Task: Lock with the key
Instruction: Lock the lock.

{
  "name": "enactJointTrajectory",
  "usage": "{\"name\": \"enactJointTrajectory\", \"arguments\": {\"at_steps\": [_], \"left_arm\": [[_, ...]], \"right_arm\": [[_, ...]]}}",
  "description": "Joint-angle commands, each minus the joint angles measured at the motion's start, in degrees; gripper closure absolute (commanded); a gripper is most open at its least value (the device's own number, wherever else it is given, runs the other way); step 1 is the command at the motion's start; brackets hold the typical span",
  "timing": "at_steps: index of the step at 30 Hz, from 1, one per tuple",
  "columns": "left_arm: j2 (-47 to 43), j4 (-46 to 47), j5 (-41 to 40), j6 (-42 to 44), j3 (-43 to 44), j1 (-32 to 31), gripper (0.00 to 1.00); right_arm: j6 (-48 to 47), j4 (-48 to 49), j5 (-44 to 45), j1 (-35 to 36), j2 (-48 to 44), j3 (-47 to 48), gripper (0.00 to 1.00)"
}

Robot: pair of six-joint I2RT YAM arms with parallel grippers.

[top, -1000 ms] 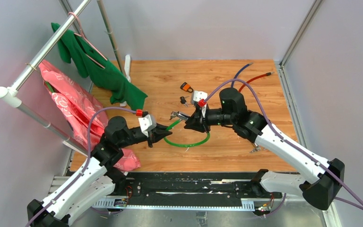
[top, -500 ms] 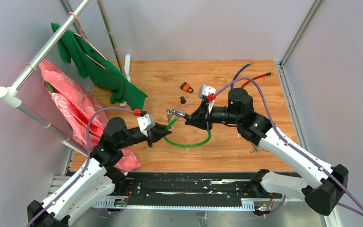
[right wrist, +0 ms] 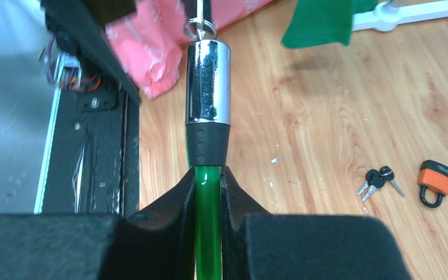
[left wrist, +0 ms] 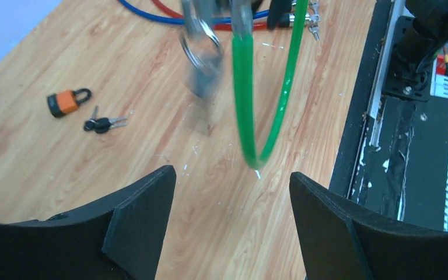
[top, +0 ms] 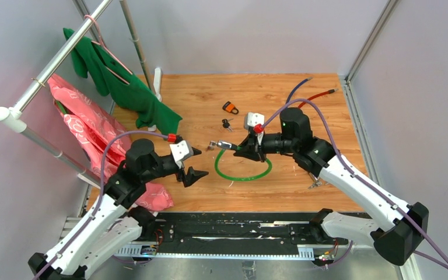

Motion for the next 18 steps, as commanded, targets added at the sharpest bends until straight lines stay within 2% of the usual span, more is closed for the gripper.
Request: {"name": "enactJointTrajectory", "arguments": {"at_steps": [1,6,13,15,18], "left_arm": [[0.29,-13.53,2.58,10.47,9.01,0.73,0.19],[2.80,-21.00,7.63,9.93,16.12,1.42,0.23],[4.86,-9.37,7.44,-13.13,15.51,1.42,0.40],[5.32,-8.64,6.69,-13.68,15.59,1.35,0.50],[6.00,-11.36,6.75,-10.56,16.24,0.81,0.51]], "right_arm": [[-13.42,-9.72,-5.00,0.81,0.21,1.79,1.00],[-18.45,-11.70,-0.88,3.39,0.21,0.63,1.00],[-19.02,-12.14,2.52,6.29,1.74,1.14,1.00],[-19.01,-12.23,2.94,6.66,1.89,1.23,1.00],[-19.15,-12.24,3.91,7.13,2.15,1.15,1.00]]}}
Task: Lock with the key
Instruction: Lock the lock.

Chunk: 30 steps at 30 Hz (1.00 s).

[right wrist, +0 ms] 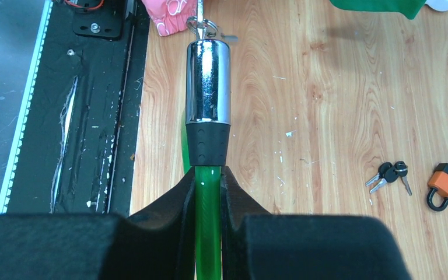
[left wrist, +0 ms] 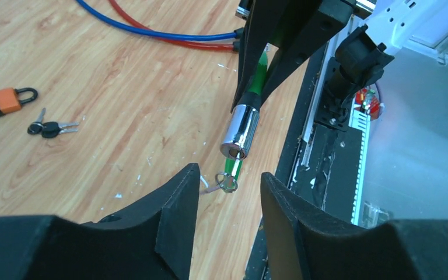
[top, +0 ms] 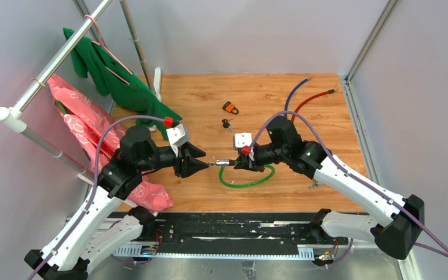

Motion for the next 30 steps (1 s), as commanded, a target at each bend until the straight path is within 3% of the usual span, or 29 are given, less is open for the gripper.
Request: {"name": "enactJointTrajectory", "arguments": {"at_steps": [1,10,15,22,30], "left_arm": [[0.75,-0.56,0.00,-2.00,0.54,-0.53,0.51],[2.77,-0.51,-1.58,-2.87,-0.33,-3.17,0.39],[3.22,-0.79,-2.46,-1.39,-1.45,-3.64,0.52],[3.86,-1.21,-3.07,2.44,-1.88,-3.87,0.49],[4.05,-1.79,-1.96,4.56,-2.70,-4.84,0.70]], "right_arm": [[-1.50,0.69,1.84,1.38,-0.02,1.15,1.00],[-2.04,0.69,2.70,2.31,0.85,1.69,1.00],[-2.04,0.74,2.79,2.57,0.83,1.77,1.00],[-2.25,0.71,2.94,3.29,0.88,2.19,1.00],[-2.66,0.78,3.98,4.50,0.85,2.36,1.00]]}}
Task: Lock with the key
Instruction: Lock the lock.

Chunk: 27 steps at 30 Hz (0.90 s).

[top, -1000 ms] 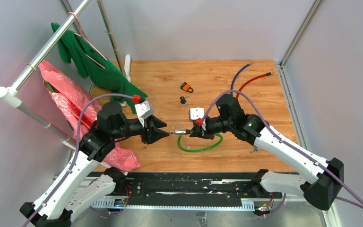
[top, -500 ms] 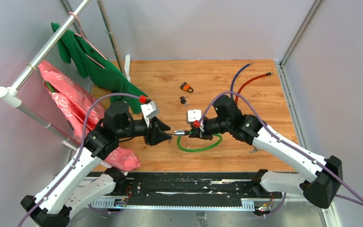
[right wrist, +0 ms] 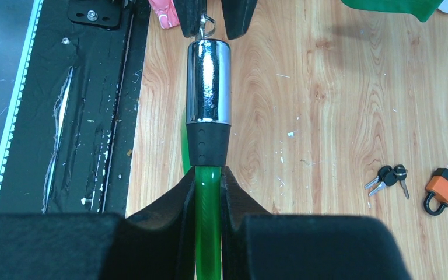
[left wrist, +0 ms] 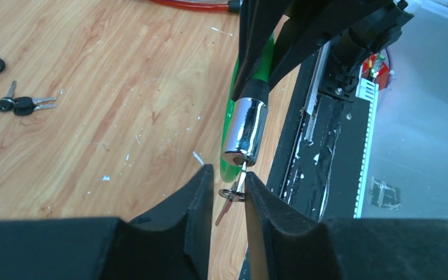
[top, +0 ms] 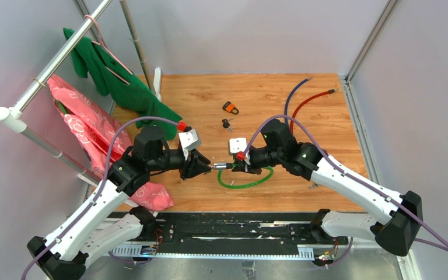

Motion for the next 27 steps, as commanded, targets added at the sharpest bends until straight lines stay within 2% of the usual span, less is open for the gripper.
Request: {"name": "enactJointTrajectory", "arguments": {"at_steps": [1,4,8,11,22,27], "left_arm": [[-0.03,-0.41,0.71,2.40,-1.22,-1.51,0.70],[0.02,-0.87,0.19,2.30,-1.74,-1.98,0.70],[0.03,-0.34,0.54,1.99,-1.48,-2.16,0.77],[-0.03,0.52,0.23,0.90,-1.41,-2.24,1.00],[-1.77,-2.60,-6.24,1.17,-0.64,-2.24,1.00],[-2.44,-8.01,-11.66,8.30,0.45,-1.00,1.00]], "right_arm": [[-1.12,1.07,0.64,1.29,-0.22,2.38,1.00],[-1.35,1.08,0.85,1.29,-0.08,2.61,1.00],[-1.37,1.07,1.03,1.54,0.18,2.82,1.00],[-1.42,1.06,1.28,1.65,0.24,2.74,1.00],[-1.80,0.76,5.53,1.54,0.44,1.81,1.00],[-3.06,-0.60,10.46,0.91,-0.64,0.98,1.00]]}}
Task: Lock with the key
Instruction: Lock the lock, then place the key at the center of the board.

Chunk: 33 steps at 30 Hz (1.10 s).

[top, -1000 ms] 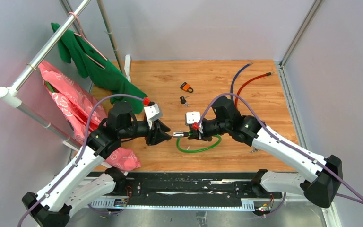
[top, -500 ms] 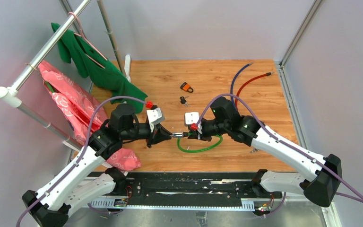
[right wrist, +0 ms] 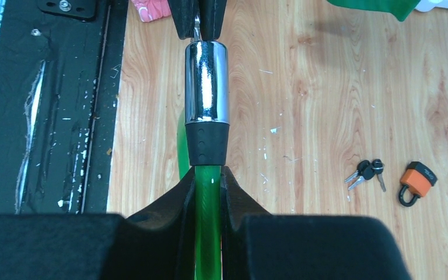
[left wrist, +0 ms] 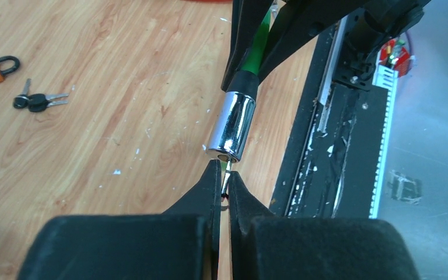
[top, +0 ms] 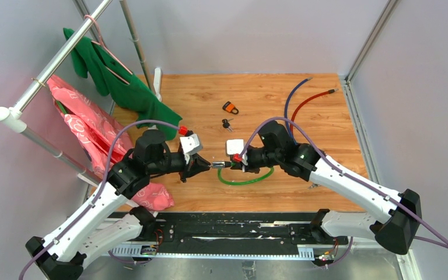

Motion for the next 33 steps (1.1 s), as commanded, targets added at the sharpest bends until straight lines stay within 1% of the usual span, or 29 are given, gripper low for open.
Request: {"name": "enactJointTrajectory", "arguments": {"at_steps": [1,6,10,13,17,22,23,24,25,26,28,30,33], "left_arm": [[-1.46,-7.79,-7.36,7.94,1.47,2.50,1.00],[-1.68,-10.69,-5.64,14.62,1.76,8.90,1.00],[-2.78,-13.84,-1.24,18.20,2.73,10.29,1.00],[-3.07,-14.89,0.29,17.56,3.24,10.58,1.00],[-3.15,-12.25,-0.07,14.79,1.77,10.58,1.00],[-3.39,-7.26,0.34,12.93,-1.78,10.14,1.00],[-3.30,-5.16,-2.01,12.95,-2.88,9.15,1.00],[-3.12,-3.12,-5.09,13.94,-3.74,6.73,1.00],[-2.44,-1.16,-9.34,15.76,-4.51,5.11,1.00],[-1.59,1.23,-13.89,18.16,-5.13,1.44,1.00],[1.71,6.26,-21.21,23.23,-7.00,-3.66,1.00],[5.20,10.53,-23.63,28.70,-8.60,-6.65,1.00],[9.66,16.67,-24.15,36.22,-12.45,-9.65,1.00]], "right_arm": [[-1.87,-1.53,5.75,-0.72,-1.61,0.37,1.00],[-3.08,-2.43,7.54,-2.27,-3.57,-0.90,1.00],[-3.99,-3.71,9.09,-3.28,-4.54,-0.93,1.00],[-4.23,-3.72,9.29,-4.02,-5.14,-1.13,1.00],[-2.43,-3.63,9.35,-4.18,-4.38,0.17,1.00],[2.78,-1.98,14.48,-4.18,-3.68,1.50,1.00],[4.01,-1.16,15.73,-4.18,-3.97,1.30,1.00],[4.70,-0.19,17.90,-4.18,-4.35,0.96,1.00],[5.42,0.89,19.38,-4.18,-4.54,0.60,1.00],[6.06,2.01,22.45,-4.18,-4.84,0.25,1.00],[7.48,4.40,27.81,-4.25,-5.05,-0.30,1.00],[9.76,5.87,31.95,-4.71,-4.87,-0.56,1.00],[12.38,6.50,39.23,-5.00,-4.69,-0.38,1.00]]}}
